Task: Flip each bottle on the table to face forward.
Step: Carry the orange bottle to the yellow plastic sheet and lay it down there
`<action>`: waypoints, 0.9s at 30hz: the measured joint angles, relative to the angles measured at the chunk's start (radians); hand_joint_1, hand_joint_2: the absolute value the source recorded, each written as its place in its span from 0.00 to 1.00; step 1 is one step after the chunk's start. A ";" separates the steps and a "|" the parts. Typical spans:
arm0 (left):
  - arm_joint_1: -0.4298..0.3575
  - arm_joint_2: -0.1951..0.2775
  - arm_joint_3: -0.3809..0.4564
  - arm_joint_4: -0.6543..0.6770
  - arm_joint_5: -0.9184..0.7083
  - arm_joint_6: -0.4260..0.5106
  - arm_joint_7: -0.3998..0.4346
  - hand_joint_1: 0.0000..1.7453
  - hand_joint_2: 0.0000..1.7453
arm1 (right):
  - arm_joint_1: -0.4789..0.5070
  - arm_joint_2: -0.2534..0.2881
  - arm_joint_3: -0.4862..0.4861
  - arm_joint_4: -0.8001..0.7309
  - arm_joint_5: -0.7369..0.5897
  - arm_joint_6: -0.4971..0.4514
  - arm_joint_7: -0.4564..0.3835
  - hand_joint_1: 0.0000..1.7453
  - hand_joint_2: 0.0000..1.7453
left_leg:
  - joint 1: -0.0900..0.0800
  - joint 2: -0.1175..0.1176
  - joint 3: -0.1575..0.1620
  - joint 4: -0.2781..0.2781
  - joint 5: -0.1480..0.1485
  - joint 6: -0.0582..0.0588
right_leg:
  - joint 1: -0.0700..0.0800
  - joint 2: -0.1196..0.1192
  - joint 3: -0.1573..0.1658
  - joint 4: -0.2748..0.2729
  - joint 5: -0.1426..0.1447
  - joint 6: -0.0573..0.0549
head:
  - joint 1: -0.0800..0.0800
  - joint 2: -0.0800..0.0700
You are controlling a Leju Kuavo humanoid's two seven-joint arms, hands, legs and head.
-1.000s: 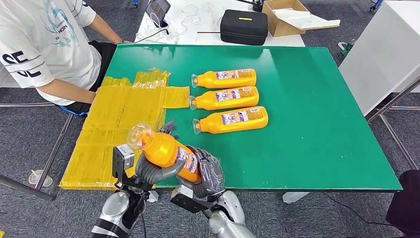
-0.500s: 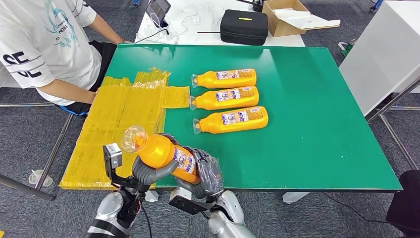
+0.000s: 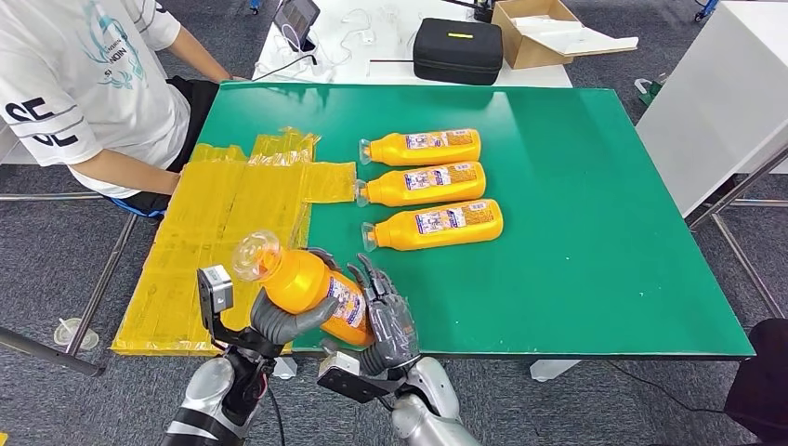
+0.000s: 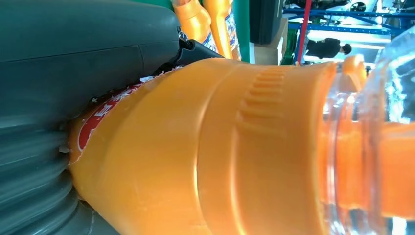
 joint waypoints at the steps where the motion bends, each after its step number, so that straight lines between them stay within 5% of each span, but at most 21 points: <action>1: -0.001 -0.001 0.000 0.000 -0.003 0.008 0.000 1.00 1.00 | 0.000 0.000 -0.001 -0.003 -0.013 0.002 0.000 0.00 0.00 | 0.000 0.000 0.000 0.000 0.000 0.000 | 0.000 0.000 0.000 0.000 0.000 0.000 | 0.000 0.000; 11: -0.048 -0.001 0.095 0.000 -0.032 0.169 0.016 1.00 1.00 | 0.012 -0.018 -0.004 -0.203 -0.280 0.150 0.036 0.00 0.00 | 0.000 0.000 0.000 0.000 0.001 0.000 | 0.000 0.000 0.000 0.000 0.000 0.000 | 0.000 0.000; 20: -0.137 0.000 0.211 0.000 -0.142 0.398 0.005 1.00 1.00 | 0.076 -0.040 -0.007 -0.451 -0.401 0.085 -0.051 0.00 0.00 | 0.000 0.000 0.000 0.000 0.001 0.000 | 0.000 0.000 0.000 0.000 0.000 0.000 | 0.000 0.000; 24: -0.198 0.007 0.238 0.007 -0.263 0.534 0.003 1.00 1.00 | 0.104 -0.043 -0.004 -0.573 -0.444 0.056 -0.082 0.00 0.00 | 0.000 0.000 0.000 0.000 0.001 0.000 | 0.000 0.000 0.000 0.000 0.000 0.000 | 0.000 0.000; 27: -0.265 0.027 0.238 0.055 -0.541 0.743 0.031 1.00 1.00 | 0.113 -0.045 0.006 -0.640 -0.463 0.039 -0.091 0.00 0.00 | 0.000 0.000 0.000 0.000 0.002 -0.001 | 0.000 0.000 0.000 0.000 0.000 0.000 | 0.000 0.000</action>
